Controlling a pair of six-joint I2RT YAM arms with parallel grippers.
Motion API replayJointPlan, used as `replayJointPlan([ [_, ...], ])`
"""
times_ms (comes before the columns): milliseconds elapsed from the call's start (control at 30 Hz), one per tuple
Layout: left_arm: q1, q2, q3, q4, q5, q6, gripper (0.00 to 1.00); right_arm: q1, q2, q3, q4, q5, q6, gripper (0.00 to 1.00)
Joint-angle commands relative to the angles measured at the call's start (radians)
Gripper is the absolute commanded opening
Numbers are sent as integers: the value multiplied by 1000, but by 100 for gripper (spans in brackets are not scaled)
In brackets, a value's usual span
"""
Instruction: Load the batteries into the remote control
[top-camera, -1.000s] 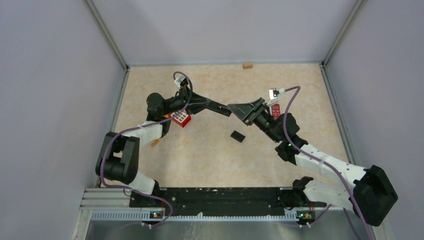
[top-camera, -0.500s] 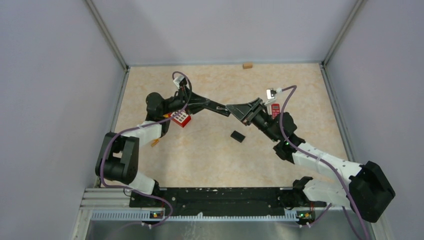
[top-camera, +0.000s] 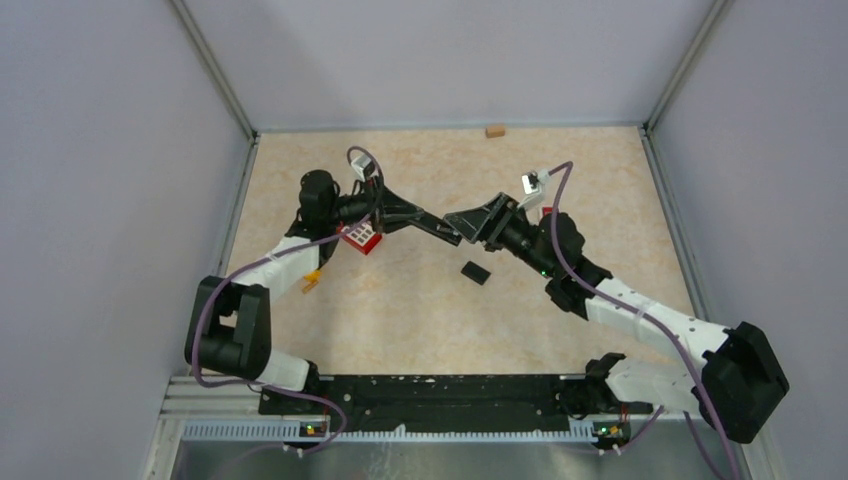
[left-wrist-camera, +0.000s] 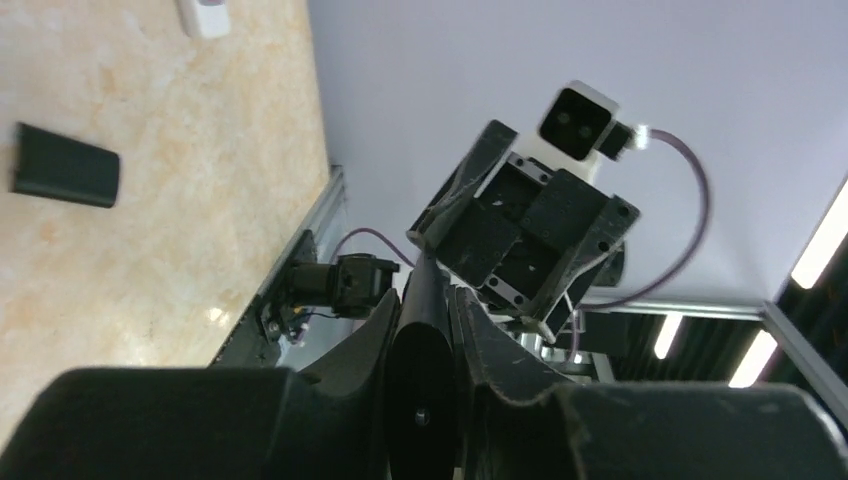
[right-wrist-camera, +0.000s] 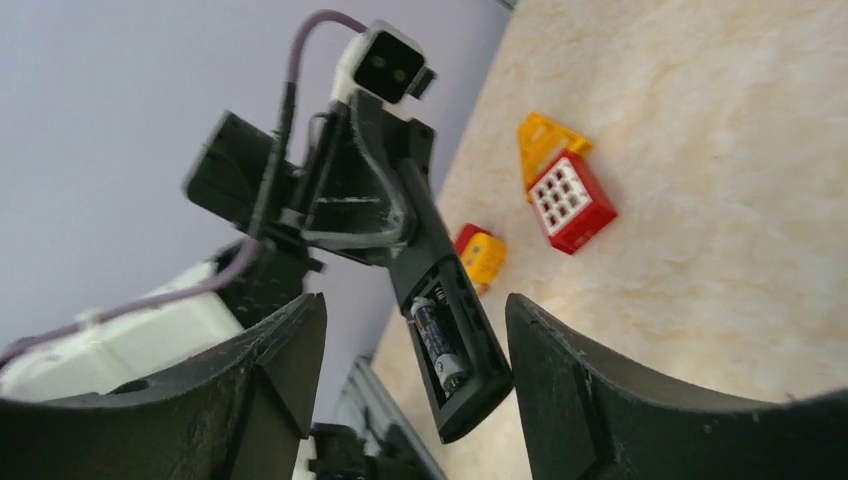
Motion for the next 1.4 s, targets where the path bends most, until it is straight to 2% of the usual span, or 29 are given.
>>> replayJointPlan([
  [0, 1, -59, 165, -660, -112, 600, 0, -13, 15, 122, -239, 28, -240, 67],
  [67, 1, -42, 233, -926, -194, 786, 0, -19, 47, 142, -315, 35, -300, 67],
  [100, 0, -28, 253, -985, -219, 842, 0, -21, 70, 149, -338, 25, -327, 67],
  [233, -21, 10, 281, -1141, -371, 985, 0, -21, 183, 150, -344, -89, -403, 59],
  [333, -58, 44, 304, -1237, -508, 1043, 0, -20, 257, 114, -277, -154, -412, 54],
  [567, -206, 139, 436, -1412, -822, 1088, 0, 2, 376, 55, -134, -197, -456, 52],
  [867, -397, 244, 649, -1610, -1197, 1043, 0, 27, 469, -24, 33, -198, -469, 52],
  [967, -447, 283, 700, -1648, -1254, 1025, 0, 37, 480, -71, 112, -184, -468, 52],
  [1133, -450, 304, 713, -1658, -1307, 1012, 0, 66, 487, -97, 154, -119, -453, 52],
  [1367, -443, 271, 708, -1645, -1367, 1006, 0, 123, 500, -26, 20, 37, -395, 55],
])
